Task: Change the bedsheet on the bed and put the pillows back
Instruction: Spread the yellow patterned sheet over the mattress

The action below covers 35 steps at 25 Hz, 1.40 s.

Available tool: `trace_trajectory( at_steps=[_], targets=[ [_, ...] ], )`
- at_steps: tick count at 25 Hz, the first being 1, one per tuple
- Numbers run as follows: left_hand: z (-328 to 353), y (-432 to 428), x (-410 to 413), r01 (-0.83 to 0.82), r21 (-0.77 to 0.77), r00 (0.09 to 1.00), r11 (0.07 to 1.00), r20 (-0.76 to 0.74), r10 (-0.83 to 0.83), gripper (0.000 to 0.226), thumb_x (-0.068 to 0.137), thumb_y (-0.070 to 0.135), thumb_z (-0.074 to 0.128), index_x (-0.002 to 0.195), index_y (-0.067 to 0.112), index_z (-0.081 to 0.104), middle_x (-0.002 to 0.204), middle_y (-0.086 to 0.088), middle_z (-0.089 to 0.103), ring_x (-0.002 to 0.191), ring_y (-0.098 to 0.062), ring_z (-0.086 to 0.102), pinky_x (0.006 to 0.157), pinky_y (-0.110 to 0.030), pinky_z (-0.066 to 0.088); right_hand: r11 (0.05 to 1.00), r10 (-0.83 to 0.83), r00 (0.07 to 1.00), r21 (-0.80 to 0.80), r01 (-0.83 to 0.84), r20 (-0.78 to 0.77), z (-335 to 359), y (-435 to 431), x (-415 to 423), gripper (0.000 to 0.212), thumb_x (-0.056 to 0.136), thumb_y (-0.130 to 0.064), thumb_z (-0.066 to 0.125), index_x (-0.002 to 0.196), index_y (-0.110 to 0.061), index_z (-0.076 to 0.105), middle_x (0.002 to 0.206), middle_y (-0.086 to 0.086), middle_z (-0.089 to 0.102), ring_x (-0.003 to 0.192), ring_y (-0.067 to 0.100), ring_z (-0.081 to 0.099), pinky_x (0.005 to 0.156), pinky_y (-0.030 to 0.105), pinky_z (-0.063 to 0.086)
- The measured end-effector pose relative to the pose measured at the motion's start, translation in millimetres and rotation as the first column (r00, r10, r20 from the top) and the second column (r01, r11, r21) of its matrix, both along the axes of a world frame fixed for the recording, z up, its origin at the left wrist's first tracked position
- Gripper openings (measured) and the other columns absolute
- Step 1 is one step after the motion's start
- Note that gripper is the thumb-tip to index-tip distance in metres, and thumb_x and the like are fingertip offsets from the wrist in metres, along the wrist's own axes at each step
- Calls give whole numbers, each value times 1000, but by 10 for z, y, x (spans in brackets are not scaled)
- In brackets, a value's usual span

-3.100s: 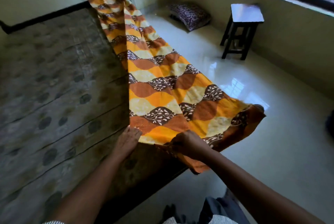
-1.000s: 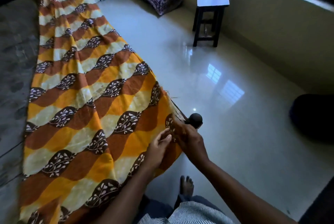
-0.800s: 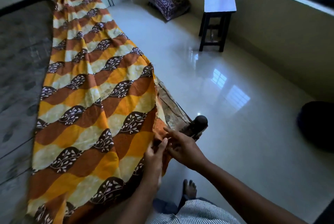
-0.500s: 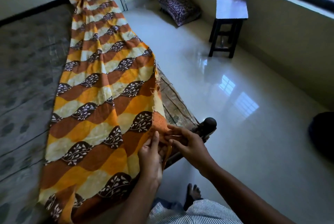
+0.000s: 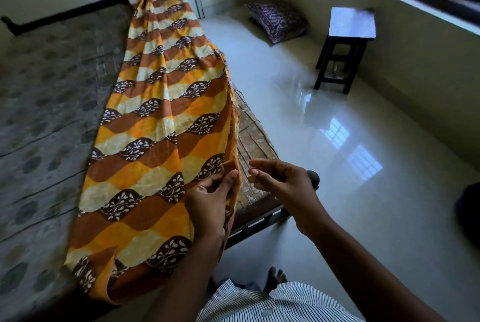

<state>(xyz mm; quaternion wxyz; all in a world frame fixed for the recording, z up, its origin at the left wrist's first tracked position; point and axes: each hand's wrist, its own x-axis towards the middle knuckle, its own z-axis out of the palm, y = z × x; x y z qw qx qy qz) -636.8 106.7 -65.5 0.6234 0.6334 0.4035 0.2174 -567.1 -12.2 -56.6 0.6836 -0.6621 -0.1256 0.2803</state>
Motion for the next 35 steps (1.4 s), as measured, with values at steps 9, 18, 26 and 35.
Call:
trace_trajectory(
  at_steps=[9, 18, 26, 35],
  targets=[
    [68, -89, -26, 235, 298, 972, 925, -67, -225, 15, 72, 22, 74, 64, 24, 61, 64, 9, 65, 60, 2, 63, 54, -9, 47, 1000, 18, 965, 26, -12, -263, -89, 206, 107, 27, 82, -27, 66, 100, -7, 68, 94, 6, 73, 87, 12, 70, 73, 22, 56],
    [-362, 379, 100, -89, -276, 994, 957, 39, 104, 18, 97, 28, 42, 105, 15, 53, 95, 2, 59, 85, -14, 54, 78, -33, 44, 839, -528, 627, -240, 488, -573, -593, 51, 440, 29, 99, -16, 43, 69, -15, 47, 67, 5, 51, 62, 18, 51, 61, 35, 48],
    [-882, 732, 434, -14, -456, 979, 890, -188, -81, 100, 46, 81, 69, 129, 28, 51, 128, 0, 58, 114, -24, 58, 96, -51, 47, 982, -189, 795, -98, 162, -577, -744, -21, 685, 33, 88, -32, 59, 116, -16, 55, 99, 4, 68, 87, 16, 66, 65, 24, 52],
    [-760, 618, 385, 73, -160, 948, 984, -296, -118, 28, 85, 16, 65, 112, 8, 65, 87, -7, 70, 70, -15, 63, 58, -28, 52, 782, -18, 996, -623, -40, -86, -951, 11, 537, 35, 96, -26, 48, 127, -11, 45, 115, 13, 57, 96, 19, 60, 82, 34, 53]
  ],
)
